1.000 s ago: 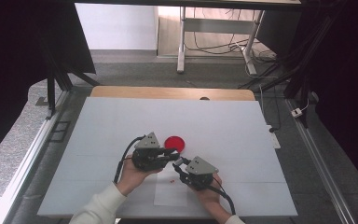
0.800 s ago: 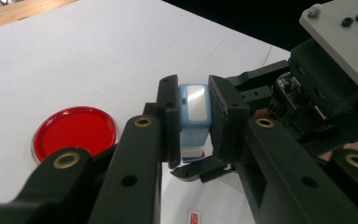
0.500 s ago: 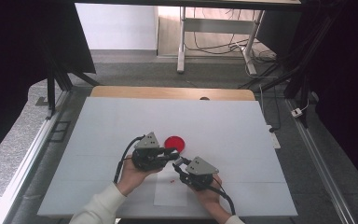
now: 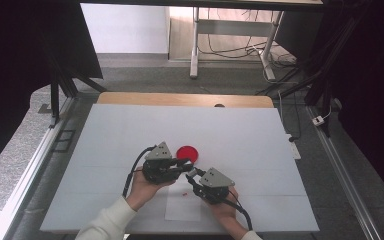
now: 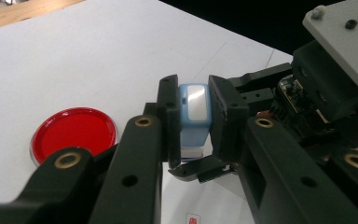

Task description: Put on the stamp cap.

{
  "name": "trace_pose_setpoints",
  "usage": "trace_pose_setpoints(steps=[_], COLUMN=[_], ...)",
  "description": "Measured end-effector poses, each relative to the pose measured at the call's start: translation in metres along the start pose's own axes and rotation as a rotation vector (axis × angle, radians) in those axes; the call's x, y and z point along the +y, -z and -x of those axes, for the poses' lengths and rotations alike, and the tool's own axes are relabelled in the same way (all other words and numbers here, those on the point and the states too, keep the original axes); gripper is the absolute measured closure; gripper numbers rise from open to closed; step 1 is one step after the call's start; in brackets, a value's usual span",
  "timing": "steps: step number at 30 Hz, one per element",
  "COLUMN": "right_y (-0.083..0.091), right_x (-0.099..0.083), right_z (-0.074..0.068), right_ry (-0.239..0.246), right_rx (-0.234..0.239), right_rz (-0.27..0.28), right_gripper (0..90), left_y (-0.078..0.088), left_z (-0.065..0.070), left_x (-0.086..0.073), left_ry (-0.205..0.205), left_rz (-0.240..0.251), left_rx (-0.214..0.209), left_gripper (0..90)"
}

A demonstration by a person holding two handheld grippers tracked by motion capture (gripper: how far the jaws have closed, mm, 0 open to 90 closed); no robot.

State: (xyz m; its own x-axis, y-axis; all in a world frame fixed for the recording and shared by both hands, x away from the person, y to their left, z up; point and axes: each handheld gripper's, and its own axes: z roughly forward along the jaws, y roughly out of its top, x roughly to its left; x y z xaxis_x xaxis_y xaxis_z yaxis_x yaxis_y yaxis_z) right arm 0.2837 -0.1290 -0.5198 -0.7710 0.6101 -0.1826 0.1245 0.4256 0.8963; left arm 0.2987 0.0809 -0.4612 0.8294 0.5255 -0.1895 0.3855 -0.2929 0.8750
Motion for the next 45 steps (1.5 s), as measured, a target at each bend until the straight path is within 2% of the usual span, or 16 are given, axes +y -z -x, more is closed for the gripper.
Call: trace_pose_setpoints(steps=[5,27,38,45], right_y=[0.0003,0.002,0.0021,0.0034], right_x=[-0.0003,-0.0002,-0.0007,-0.0009], right_z=[-0.0005,-0.0008,-0.0021,-0.0026], right_ry=[-0.004,0.004,0.023,0.014], right_rx=[-0.015,-0.023,-0.044,-0.051], right_rz=[0.003,0.018,0.027,0.032], right_gripper=[63.7,63.7,63.8,64.0], left_y=[-0.0008,0.0,-0.0008,-0.0026], left_z=[0.0008,0.0011,0.0014,0.0014], left_x=[-0.0006,-0.0012,-0.0018,-0.0039], left_ry=[0.005,0.025,0.044,0.064], left_rz=[0.007,0.028,0.035,0.05], left_rx=[0.003,-0.002,0.003,-0.003], left_gripper=[74.9,75.1,75.2,75.3])
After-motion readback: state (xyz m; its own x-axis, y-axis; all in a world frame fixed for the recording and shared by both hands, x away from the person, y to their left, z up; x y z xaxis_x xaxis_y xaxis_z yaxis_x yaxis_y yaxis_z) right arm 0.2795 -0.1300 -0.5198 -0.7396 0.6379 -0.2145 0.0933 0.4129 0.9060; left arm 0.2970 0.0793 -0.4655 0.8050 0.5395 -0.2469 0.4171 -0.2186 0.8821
